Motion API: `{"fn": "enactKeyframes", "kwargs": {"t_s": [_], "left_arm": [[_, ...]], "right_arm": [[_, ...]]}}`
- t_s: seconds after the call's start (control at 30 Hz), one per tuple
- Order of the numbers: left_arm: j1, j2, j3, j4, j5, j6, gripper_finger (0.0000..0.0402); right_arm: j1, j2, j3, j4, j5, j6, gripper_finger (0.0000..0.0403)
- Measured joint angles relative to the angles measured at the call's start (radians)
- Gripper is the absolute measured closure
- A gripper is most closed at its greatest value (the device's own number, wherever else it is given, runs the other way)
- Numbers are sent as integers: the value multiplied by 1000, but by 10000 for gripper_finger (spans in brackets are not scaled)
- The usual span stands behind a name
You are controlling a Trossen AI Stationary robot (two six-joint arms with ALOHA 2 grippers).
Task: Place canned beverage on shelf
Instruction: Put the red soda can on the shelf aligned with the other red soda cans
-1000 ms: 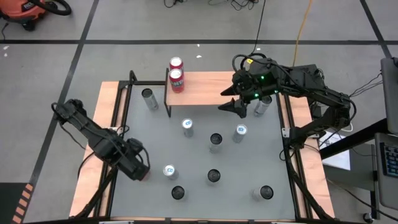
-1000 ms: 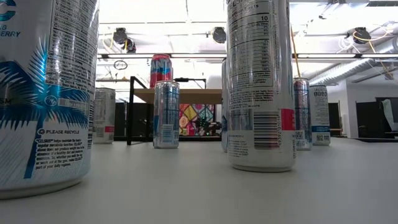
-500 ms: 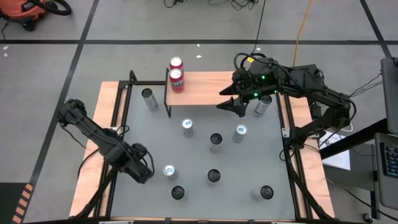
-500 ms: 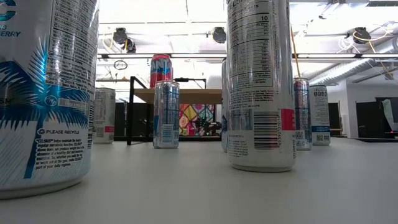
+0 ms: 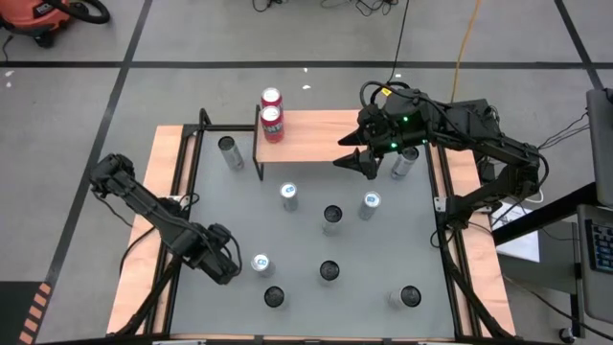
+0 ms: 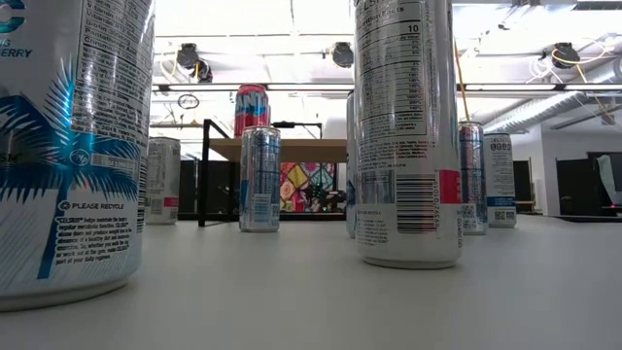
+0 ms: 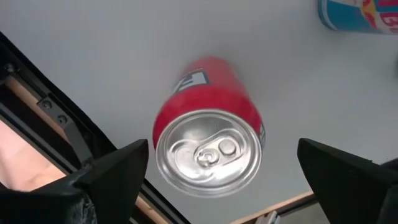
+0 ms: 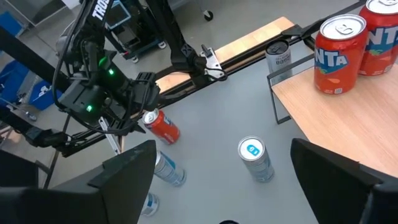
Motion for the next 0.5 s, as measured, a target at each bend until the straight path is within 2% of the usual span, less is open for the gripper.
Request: {"fn": "enactKeyframes", "kwargs": {"t_s": [0.5], "left_arm": [[0, 67, 0, 2, 3, 54, 2]], "right_arm": [[0, 0, 0, 0, -1, 24, 60]]}}
